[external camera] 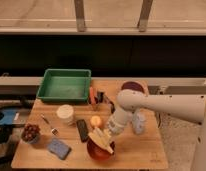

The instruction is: Place banana in red bowl

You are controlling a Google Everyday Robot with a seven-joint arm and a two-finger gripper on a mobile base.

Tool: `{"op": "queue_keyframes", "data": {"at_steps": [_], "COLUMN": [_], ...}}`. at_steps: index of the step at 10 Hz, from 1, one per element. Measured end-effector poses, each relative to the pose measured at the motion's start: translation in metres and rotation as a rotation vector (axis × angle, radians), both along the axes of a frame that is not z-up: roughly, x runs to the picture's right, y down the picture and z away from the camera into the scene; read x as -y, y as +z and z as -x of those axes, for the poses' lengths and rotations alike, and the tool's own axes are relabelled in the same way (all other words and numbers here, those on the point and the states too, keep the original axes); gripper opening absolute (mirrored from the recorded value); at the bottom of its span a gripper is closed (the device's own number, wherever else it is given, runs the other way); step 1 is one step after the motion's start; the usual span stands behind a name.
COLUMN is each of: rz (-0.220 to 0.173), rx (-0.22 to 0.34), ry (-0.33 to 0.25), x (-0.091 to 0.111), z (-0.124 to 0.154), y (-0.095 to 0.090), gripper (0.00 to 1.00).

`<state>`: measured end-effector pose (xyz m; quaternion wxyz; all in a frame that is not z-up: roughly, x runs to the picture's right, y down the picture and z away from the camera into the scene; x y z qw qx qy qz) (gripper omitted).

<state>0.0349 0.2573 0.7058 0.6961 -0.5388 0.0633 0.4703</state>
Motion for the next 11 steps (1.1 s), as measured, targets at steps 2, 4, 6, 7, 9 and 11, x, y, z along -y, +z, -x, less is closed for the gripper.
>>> {"op": "queue_keyframes", "data": {"at_steps": [2,4,6,7,9,11], "rz": [-0.032,-0.108,-0.225,-0.27,-0.311,-0.311], "rx": [-0.008,-0.047,-0.121,-0.154,-0.181,-0.178], "ry": [0.004,0.029,0.124,0.168,0.206,0.204], "x": [0.006,0.025,0.053,0.064,0.075,0.076], "z": [-0.002,-0.01,-0.031,-0.043,-0.053,-0.051], "y": [-0.003,-0.009,-0.011,-0.01,-0.01,-0.01], "gripper": [0.75,0.75,0.75,0.75,0.75,0.75]}}
